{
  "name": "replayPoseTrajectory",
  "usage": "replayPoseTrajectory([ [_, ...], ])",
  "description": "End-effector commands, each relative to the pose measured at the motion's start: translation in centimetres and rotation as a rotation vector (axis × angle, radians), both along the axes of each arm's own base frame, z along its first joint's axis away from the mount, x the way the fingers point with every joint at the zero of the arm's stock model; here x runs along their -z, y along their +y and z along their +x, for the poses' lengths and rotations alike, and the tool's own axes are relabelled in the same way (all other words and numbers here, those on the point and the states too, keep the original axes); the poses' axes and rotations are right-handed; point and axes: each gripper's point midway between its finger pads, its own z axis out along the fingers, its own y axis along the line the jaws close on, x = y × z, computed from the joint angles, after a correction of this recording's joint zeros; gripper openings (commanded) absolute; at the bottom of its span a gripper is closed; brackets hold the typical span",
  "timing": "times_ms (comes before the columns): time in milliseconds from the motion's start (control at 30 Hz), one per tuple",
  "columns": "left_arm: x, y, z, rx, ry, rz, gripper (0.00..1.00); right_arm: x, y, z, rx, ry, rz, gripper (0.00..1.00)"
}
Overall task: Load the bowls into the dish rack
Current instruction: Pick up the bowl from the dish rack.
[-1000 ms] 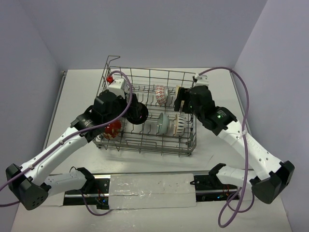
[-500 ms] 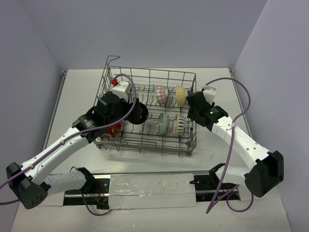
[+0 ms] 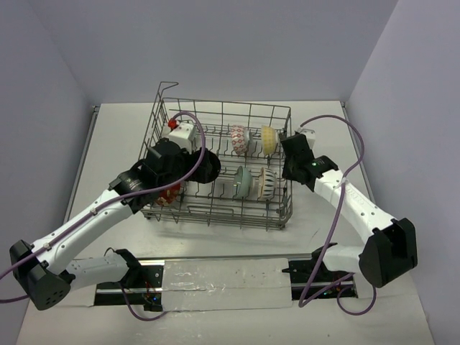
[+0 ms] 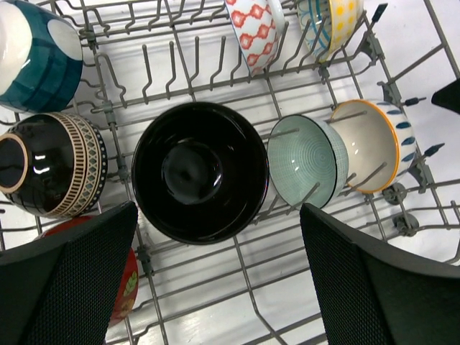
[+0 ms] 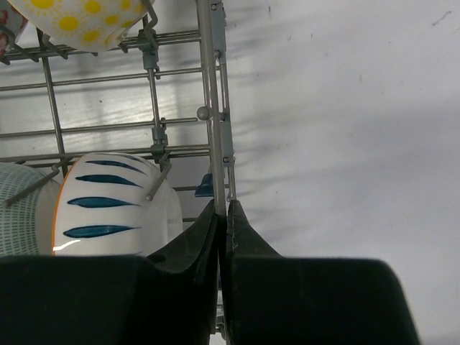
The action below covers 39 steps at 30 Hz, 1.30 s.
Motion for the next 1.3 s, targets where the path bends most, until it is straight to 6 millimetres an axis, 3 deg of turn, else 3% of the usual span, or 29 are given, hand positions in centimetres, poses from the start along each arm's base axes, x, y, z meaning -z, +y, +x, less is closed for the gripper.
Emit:
replayPoseTrajectory([
  [0,-1.5,0.3,0.3,-0.022,-0.04,-0.006,0.99,-0.1,-0.7,3.3,0.119,-0.072,0.061,0.0],
  [267,0.5,-0.2,1.3,-0.038,0.017,0.064,0.99,-0.1,-1.8,5.1,0.132,-0.089,0.083,0.0],
  [533,1.1,-1.5,3.0,-0.026,0.043,0.146,0.99,-1.0,-2.6,6.3,0.131,-0.115,0.173,0.0],
  [567,1.3,-1.9,3.4,-0.018,0.045,0.159,0.99,-1.0,-2.6,6.3,0.13,-0.119,0.181,0.04],
  [600,0.3,-2.4,3.7,-0.011,0.023,0.156,0.99,-1.1,-2.3,6.3,0.117,-0.122,0.197,0.12],
  [667,-0.4,-3.4,4.2,0.004,0.016,0.17,0.99,-0.9,-2.2,6.0,0.114,-0.127,0.209,0.32],
  [700,-0.6,-3.9,4.1,0.022,0.007,0.191,0.99,-0.8,-2.3,5.9,0.115,-0.126,0.214,0.35],
  [800,-0.7,-5.7,4.2,0.058,-0.017,0.257,0.99,-1.0,-2.0,5.6,0.105,-0.128,0.229,0.53],
  [833,0.3,-6.2,4.4,0.065,-0.008,0.298,0.99,-1.3,-1.9,5.5,0.102,-0.135,0.234,0.59],
  [867,0.1,-6.8,4.5,0.074,-0.02,0.313,0.99,-1.4,-2.0,5.4,0.102,-0.135,0.234,0.62],
  [967,2.1,-7.3,4.4,0.067,-0.016,0.431,0.98,-1.9,-1.9,5.1,0.096,-0.145,0.243,0.66],
  [1267,6.6,-7.0,3.9,0.036,0.037,0.576,0.9,-2.0,-1.5,4.8,0.082,-0.145,0.26,0.67],
])
